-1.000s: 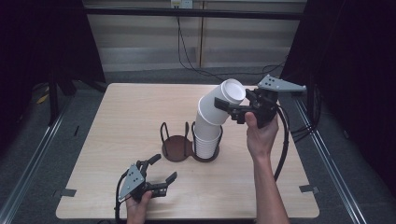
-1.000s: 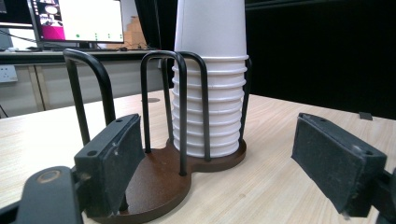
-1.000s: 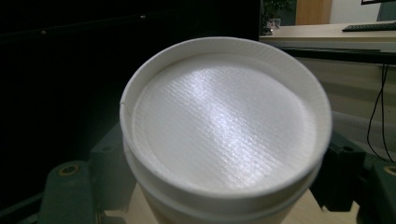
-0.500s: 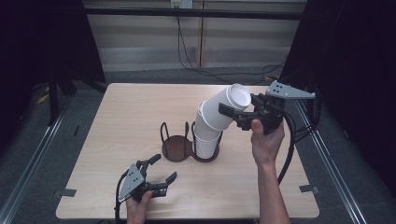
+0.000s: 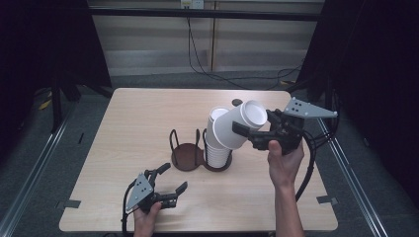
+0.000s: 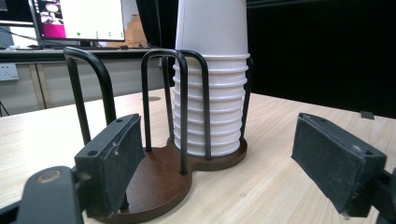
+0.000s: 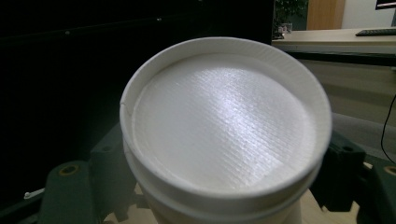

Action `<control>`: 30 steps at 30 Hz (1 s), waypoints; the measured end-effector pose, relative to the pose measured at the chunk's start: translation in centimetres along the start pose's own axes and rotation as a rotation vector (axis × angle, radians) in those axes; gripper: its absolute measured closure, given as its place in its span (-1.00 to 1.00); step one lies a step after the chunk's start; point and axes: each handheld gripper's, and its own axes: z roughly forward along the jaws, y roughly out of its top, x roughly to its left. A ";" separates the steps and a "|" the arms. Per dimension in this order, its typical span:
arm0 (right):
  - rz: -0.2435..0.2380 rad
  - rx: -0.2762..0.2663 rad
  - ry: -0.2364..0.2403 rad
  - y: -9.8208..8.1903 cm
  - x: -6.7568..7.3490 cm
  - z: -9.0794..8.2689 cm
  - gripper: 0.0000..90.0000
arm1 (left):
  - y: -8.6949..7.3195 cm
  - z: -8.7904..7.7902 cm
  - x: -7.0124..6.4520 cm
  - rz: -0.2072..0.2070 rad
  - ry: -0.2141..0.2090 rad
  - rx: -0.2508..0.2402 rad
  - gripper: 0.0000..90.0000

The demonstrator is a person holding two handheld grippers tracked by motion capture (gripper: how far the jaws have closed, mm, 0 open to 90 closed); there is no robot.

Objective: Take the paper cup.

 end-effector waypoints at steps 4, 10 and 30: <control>0.003 0.003 0.014 -0.6 0.5 -0.1 -0.49 | 0.0 0.0 0.0 -0.007 0.019 0.006 -0.64; 0.015 0.021 0.028 -1.9 0.9 0.3 -0.49 | 0.1 0.2 -0.1 -0.007 0.040 0.018 -0.64; 0.074 0.059 0.082 -7.2 1.7 2.5 -0.49 | 0.9 0.1 -1.1 -0.027 -0.079 0.065 -0.64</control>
